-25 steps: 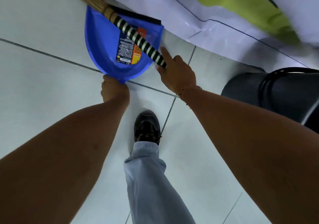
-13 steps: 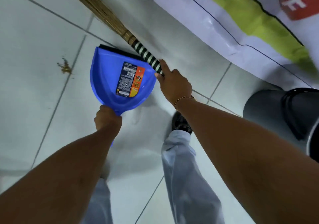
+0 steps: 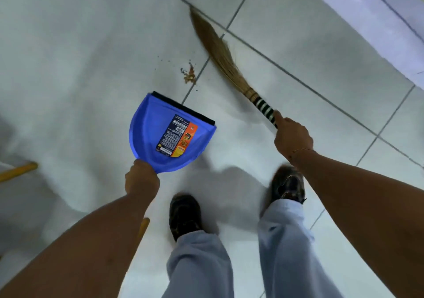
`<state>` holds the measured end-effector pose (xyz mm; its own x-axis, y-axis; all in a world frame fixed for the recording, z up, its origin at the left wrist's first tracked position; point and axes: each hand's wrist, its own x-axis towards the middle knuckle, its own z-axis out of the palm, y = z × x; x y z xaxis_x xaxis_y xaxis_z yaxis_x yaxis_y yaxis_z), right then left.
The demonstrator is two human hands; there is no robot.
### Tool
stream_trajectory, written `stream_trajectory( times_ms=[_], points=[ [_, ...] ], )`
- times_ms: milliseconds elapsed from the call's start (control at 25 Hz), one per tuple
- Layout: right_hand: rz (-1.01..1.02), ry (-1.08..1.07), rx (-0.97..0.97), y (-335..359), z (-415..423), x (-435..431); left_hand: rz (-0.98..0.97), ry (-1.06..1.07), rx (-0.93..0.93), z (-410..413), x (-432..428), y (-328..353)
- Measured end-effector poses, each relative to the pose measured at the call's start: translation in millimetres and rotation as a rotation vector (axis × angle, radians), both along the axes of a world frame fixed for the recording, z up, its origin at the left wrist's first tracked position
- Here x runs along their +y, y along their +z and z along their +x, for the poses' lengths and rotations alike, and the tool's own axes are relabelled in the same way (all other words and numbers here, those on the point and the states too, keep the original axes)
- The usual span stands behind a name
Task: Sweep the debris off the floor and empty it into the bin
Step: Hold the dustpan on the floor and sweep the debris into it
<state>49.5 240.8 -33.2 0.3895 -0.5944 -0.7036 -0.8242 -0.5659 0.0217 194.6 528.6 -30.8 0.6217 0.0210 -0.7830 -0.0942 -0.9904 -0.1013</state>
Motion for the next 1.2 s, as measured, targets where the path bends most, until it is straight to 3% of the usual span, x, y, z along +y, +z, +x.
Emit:
stream_trajectory(
  times_ms=[120,280,440,600,720,960,1080,1200],
  points=[
    [-0.020,0.010,-0.027,-12.6,-16.7,23.3,0.022,-0.092,-0.008,16.6,13.6,-23.8],
    [-0.014,0.138,-0.013,-15.2,-47.6,45.9,0.016,-0.037,-0.014,33.3,14.8,-39.1],
    [-0.022,0.303,-0.206,-3.2,-84.6,59.0,-0.019,-0.061,-0.020,38.6,19.4,-43.9],
    [-0.149,0.188,-0.312,-3.6,-70.5,38.2,-0.091,-0.122,-0.057,38.7,33.0,-50.9],
    [-0.222,0.155,-0.249,-27.5,-37.0,16.1,-0.114,-0.124,-0.105,38.7,57.2,-54.2],
    [-0.049,0.341,-0.154,-48.5,-1.8,33.1,-0.018,-0.040,-0.165,47.9,96.8,-55.8],
    [0.020,0.483,-0.267,-44.9,-26.6,57.7,0.016,-0.037,-0.138,51.2,92.8,-57.6],
    [0.012,0.326,-0.326,-31.3,-55.9,67.1,-0.032,0.001,-0.138,44.2,86.7,-59.8]
  ],
)
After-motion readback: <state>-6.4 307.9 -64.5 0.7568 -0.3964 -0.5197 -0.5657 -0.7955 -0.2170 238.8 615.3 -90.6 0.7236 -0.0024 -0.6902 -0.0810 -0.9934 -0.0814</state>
